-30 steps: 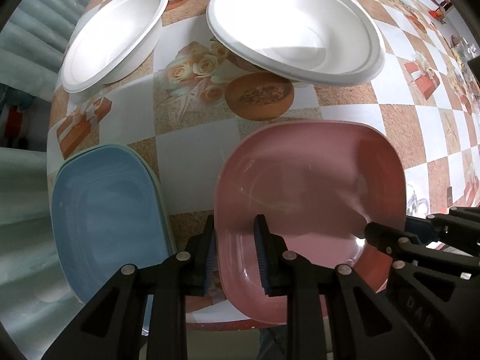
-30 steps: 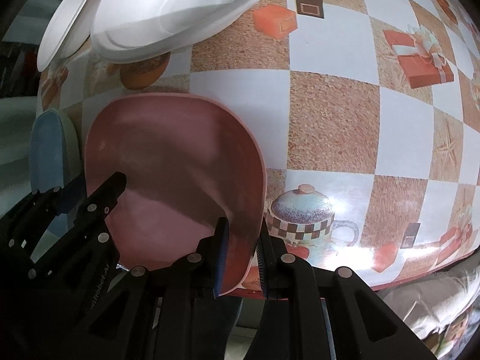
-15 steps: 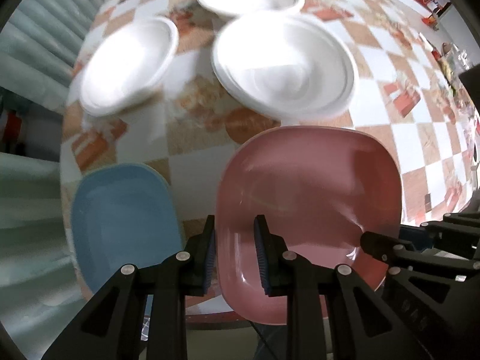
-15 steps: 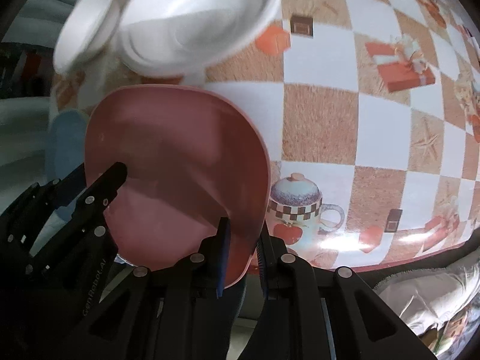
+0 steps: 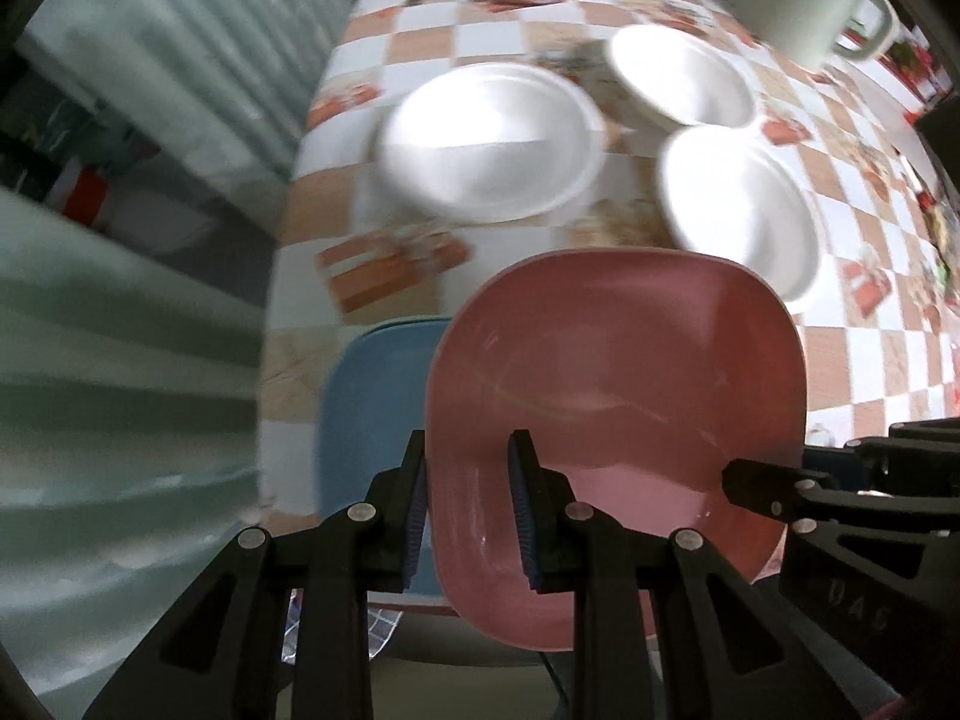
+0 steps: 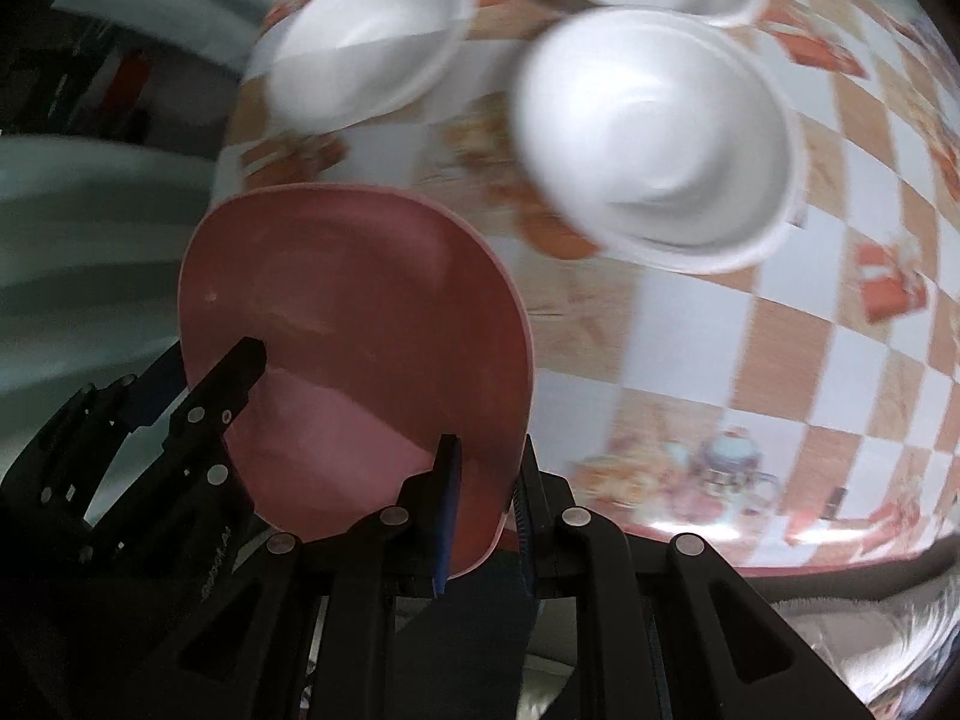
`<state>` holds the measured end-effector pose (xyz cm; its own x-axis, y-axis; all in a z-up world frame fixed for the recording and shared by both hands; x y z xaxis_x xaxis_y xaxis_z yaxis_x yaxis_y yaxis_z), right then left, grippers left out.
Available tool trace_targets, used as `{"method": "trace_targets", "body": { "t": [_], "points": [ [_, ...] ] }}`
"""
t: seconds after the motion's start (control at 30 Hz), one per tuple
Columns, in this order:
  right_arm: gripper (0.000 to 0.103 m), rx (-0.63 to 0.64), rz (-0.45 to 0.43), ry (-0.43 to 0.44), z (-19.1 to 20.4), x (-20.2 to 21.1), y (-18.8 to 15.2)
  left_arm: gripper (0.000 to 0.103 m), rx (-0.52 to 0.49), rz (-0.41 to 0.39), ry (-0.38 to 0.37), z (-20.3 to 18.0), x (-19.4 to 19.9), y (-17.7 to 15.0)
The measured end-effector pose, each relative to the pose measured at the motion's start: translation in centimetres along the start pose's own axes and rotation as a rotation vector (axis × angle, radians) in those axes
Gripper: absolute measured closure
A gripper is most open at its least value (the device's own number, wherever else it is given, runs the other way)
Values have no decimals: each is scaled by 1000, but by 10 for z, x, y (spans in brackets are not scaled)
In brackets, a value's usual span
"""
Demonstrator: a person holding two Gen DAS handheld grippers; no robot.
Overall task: Organize plates and bowls
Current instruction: 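Carry the pink plate onto the blue plate stack and open the right gripper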
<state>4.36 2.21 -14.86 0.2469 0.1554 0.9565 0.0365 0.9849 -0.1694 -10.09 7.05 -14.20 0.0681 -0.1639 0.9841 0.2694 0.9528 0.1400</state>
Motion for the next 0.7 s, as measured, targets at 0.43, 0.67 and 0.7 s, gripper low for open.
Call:
{"method": "trace_targets", "body": {
  "t": [0.43, 0.67, 0.7],
  "points": [
    [84, 73, 77, 12, 59, -36, 23, 77, 57, 39, 57, 61, -25, -14],
    [84, 63, 86, 6, 59, -47, 26, 72, 53, 27, 44, 62, -34, -14],
    [84, 63, 86, 12, 59, -48, 26, 66, 52, 22, 36, 60, -32, -14]
  ]
}}
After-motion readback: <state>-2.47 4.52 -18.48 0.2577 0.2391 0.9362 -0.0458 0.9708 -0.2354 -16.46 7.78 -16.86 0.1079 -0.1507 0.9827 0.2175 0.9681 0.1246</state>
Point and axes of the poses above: each gripper's, at about its wrist camera, not at the fingertips, and x roughly against the way its jaws point, z to its left, y to its top, the point moved 10 cm from there along -x, roughly the way its jaws point, and after that the axes turned 1 degree about -y, right-handed, at the moved point
